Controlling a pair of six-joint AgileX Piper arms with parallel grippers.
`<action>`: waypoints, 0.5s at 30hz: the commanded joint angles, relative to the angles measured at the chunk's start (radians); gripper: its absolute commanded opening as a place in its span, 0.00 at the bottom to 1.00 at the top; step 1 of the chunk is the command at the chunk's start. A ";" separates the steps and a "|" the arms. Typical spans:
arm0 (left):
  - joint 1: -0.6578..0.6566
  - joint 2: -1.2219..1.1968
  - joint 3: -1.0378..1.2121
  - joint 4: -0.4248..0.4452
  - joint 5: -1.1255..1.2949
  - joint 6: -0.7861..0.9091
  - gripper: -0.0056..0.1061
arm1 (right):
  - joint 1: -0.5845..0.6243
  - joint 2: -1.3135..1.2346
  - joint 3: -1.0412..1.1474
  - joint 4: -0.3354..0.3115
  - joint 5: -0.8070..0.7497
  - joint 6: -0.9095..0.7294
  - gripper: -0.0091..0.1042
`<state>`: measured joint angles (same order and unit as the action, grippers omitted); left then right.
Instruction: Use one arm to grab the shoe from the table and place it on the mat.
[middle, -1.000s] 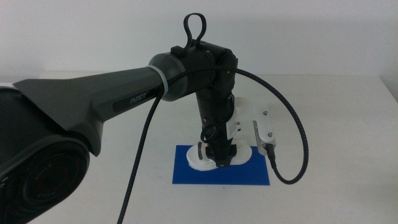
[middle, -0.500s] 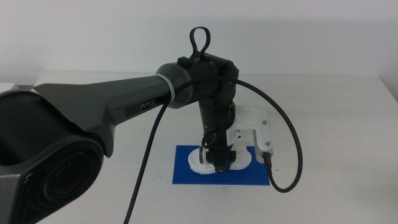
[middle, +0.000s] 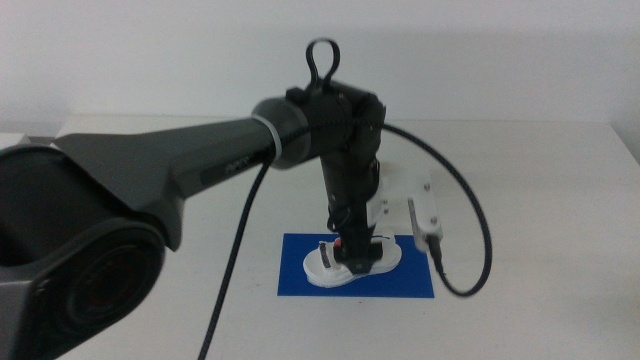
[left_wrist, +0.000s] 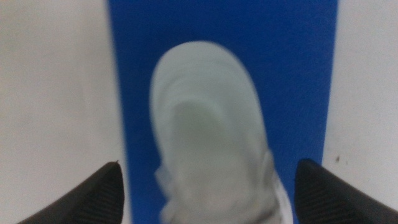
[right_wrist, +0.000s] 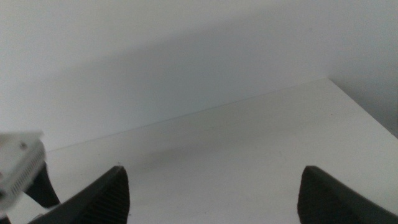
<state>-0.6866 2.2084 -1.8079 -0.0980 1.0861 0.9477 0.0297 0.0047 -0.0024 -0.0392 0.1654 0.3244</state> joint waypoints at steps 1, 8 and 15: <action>-0.001 -0.062 -0.043 0.034 0.065 -0.067 0.89 | 0.002 -0.005 0.002 -0.006 -0.008 -0.003 0.78; 0.076 -0.366 -0.067 0.069 0.121 -0.238 0.89 | 0.002 -0.005 0.002 -0.006 -0.008 -0.003 0.78; 0.248 -0.740 0.153 -0.049 -0.011 -0.394 0.89 | 0.002 -0.005 0.002 -0.006 -0.008 -0.003 0.78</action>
<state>-0.4610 1.5482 -1.7070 -0.1141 1.1078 0.5980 0.0297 0.0047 -0.0024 -0.0392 0.1654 0.3244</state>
